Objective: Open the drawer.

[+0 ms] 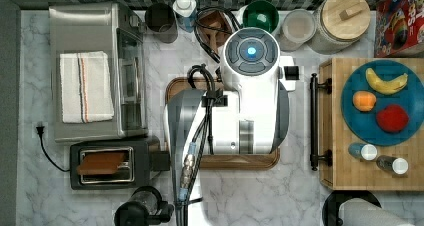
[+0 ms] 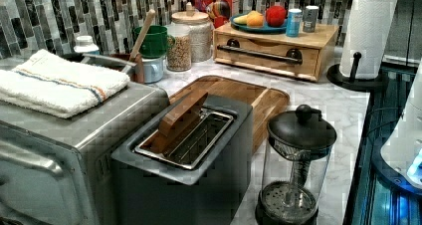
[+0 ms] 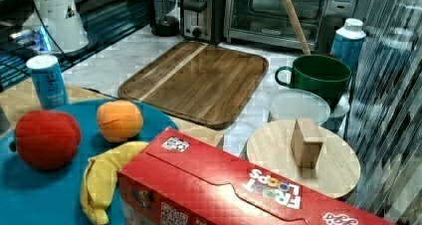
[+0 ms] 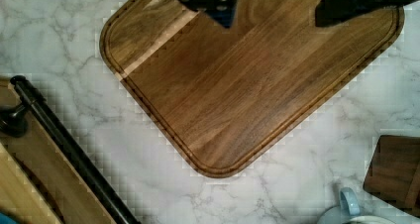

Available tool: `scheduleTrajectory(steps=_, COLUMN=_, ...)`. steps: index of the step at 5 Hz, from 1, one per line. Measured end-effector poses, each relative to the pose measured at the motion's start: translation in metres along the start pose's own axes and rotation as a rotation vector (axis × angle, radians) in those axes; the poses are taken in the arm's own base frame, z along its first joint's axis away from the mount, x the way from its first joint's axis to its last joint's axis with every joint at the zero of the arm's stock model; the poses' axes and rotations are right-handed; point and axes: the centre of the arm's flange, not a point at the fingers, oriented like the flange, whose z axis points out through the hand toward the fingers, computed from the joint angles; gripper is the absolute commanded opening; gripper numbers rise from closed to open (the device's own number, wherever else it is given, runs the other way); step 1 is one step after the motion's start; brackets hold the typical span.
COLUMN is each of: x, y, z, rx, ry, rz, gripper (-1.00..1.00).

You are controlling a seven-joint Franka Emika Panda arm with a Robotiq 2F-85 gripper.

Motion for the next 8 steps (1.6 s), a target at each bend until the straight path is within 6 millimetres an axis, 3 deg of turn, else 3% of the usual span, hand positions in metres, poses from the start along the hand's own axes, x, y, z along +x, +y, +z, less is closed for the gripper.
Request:
scheduleTrajectory(steps=3, x=0.005, y=0.002, z=0.013, rx=0.004, ry=0.011, rz=0.001, gripper=1.00)
scheduleTrajectory(steps=5, x=0.011, y=0.014, z=0.030, rx=0.021, ry=0.033, rz=-0.178, gripper=1.00)
scheduleTrajectory(steps=7, x=0.009, y=0.061, z=0.079, rx=-0.024, ry=-0.034, rz=-0.461, gripper=1.00)
scheduleTrajectory(steps=8, x=0.018, y=0.093, z=0.105, rx=-0.048, ry=-0.060, rz=-0.505, gripper=1.00)
